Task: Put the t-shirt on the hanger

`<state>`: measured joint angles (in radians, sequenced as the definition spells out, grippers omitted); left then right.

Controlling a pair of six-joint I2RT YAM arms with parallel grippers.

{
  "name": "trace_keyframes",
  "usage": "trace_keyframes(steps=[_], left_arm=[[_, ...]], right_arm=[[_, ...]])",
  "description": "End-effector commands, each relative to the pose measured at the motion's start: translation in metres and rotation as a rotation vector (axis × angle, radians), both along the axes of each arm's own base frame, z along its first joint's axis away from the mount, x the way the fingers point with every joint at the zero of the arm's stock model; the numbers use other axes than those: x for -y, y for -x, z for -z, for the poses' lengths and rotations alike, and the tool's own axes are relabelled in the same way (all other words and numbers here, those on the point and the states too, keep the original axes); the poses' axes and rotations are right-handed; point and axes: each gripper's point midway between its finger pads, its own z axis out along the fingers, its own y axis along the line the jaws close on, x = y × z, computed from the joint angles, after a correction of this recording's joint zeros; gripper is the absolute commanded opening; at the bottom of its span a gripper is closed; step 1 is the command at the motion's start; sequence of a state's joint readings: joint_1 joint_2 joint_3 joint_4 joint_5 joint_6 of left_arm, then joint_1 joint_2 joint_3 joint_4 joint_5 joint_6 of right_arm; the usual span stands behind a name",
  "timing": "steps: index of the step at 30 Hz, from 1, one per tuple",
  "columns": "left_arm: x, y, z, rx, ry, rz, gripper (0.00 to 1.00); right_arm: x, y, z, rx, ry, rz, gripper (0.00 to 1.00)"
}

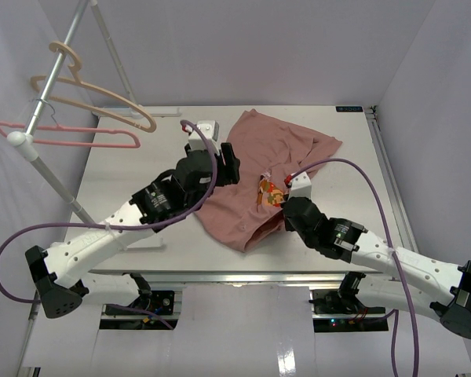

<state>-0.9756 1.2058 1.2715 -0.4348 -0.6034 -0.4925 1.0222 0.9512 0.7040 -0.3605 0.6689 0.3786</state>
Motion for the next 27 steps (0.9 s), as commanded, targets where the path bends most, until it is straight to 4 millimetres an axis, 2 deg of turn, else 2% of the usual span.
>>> trace_keyframes(steps=[1, 4, 8, 10, 13, 16, 20, 21, 22, 23, 24, 27], left_arm=[[-0.05, -0.007, -0.049, 0.045, -0.116, -0.199, 0.7], [-0.088, -0.007, -0.081, 0.083, -0.151, -0.371, 0.7], [-0.107, -0.008, -0.128, 0.185, -0.157, -0.436, 0.73], [-0.116, -0.009, -0.15, 0.237, -0.167, -0.475, 0.79], [-0.136, -0.005, -0.17, 0.27, -0.189, -0.563, 0.79], [-0.17, 0.008, -0.17, 0.268, -0.192, -0.712, 0.79], [-0.206, 0.033, -0.165, 0.265, -0.175, -0.845, 0.7], [-0.212, 0.038, -0.166, 0.272, -0.101, -0.868, 0.7], [-0.222, 0.045, -0.175, 0.286, -0.026, -0.887, 0.7], [-0.244, 0.058, -0.18, 0.289, 0.002, -0.902, 0.7], [-0.252, 0.063, -0.172, 0.282, -0.066, -0.895, 0.7], [-0.25, 0.062, -0.161, 0.266, -0.173, -0.879, 0.71]], right_arm=[[-0.011, -0.001, 0.0, 0.006, -0.02, -0.047, 0.08], [-0.014, 0.0, 0.002, 0.002, -0.018, -0.061, 0.08], [-0.015, 0.001, 0.0, 0.004, -0.028, -0.071, 0.08], [-0.013, 0.001, 0.001, 0.004, -0.024, -0.07, 0.08], [-0.014, 0.002, 0.002, 0.004, -0.024, -0.071, 0.08], [-0.015, 0.001, 0.004, -0.001, -0.016, -0.075, 0.08], [-0.017, 0.001, 0.008, -0.01, -0.007, -0.081, 0.08], [-0.017, 0.001, 0.008, -0.01, -0.004, -0.081, 0.08], [-0.017, 0.001, 0.009, -0.011, -0.002, -0.08, 0.08], [-0.017, 0.001, 0.009, -0.013, 0.001, -0.08, 0.08], [-0.018, 0.001, 0.01, -0.014, 0.005, -0.082, 0.08], [-0.02, 0.001, 0.012, -0.022, 0.009, -0.09, 0.08]])
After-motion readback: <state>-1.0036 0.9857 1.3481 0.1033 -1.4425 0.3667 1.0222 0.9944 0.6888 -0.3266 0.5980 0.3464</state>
